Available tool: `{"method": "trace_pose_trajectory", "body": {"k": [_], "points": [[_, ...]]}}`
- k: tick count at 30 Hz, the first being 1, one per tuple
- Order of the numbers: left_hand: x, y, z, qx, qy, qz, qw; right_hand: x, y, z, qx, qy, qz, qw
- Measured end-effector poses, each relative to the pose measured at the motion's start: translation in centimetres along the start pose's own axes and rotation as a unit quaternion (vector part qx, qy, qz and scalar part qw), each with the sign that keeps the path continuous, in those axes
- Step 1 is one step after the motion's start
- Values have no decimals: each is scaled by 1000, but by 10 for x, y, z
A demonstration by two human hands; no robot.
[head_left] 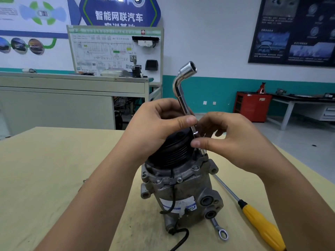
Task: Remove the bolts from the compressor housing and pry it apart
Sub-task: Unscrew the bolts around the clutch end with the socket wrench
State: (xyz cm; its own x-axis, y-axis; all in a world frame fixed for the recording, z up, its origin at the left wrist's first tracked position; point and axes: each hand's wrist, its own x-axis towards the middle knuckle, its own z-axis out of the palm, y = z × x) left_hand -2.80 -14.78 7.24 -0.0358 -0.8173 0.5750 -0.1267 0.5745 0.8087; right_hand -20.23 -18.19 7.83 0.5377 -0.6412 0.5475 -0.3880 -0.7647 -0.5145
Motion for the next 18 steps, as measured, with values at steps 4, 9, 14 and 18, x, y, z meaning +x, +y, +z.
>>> {"method": "trace_pose_trajectory", "body": {"k": [4, 9, 14, 18], "points": [[-1, 1, 0, -1, -2, 2, 1000, 0, -1, 3, 0, 5, -2, 1000], [0, 0, 0, 10, -19, -3, 1000, 0, -1, 0, 13, 2, -4, 1000], [-1, 2, -3, -13, -47, -13, 999, 1, 1, -1, 10, -17, -2, 1000], [-1, 3, -3, -8, -37, -14, 999, 0, 1, -3, 5, -17, -6, 1000]]}}
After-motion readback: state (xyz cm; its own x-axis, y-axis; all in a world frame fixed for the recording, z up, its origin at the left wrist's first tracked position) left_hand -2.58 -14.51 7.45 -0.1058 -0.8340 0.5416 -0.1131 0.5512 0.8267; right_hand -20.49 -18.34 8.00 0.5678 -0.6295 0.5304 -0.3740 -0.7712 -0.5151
